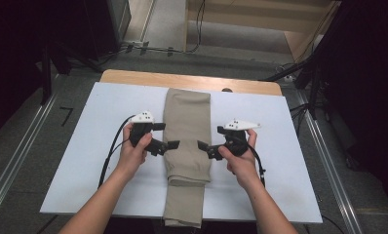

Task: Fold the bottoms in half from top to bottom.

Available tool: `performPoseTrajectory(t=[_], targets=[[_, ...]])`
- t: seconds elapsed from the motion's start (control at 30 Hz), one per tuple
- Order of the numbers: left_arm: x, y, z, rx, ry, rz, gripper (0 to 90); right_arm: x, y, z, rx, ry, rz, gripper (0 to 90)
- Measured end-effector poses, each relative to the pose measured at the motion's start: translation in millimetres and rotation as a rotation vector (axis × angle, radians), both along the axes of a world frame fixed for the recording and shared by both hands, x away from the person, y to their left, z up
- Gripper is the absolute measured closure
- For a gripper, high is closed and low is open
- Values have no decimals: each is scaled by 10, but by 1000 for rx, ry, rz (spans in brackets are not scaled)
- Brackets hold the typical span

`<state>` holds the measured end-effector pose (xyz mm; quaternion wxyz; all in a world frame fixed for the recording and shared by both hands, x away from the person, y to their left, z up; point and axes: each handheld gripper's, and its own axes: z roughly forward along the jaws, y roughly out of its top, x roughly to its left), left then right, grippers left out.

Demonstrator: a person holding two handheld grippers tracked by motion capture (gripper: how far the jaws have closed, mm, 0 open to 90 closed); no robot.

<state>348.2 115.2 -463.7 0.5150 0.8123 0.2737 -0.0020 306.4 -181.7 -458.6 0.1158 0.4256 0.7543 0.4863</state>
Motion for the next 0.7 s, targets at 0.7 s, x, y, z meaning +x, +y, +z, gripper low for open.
performPoseTrajectory(t=[0.7], targets=[[-868, 26, -430, 161, 24, 49, 244, -954, 123, -433, -100, 41, 80, 19]])
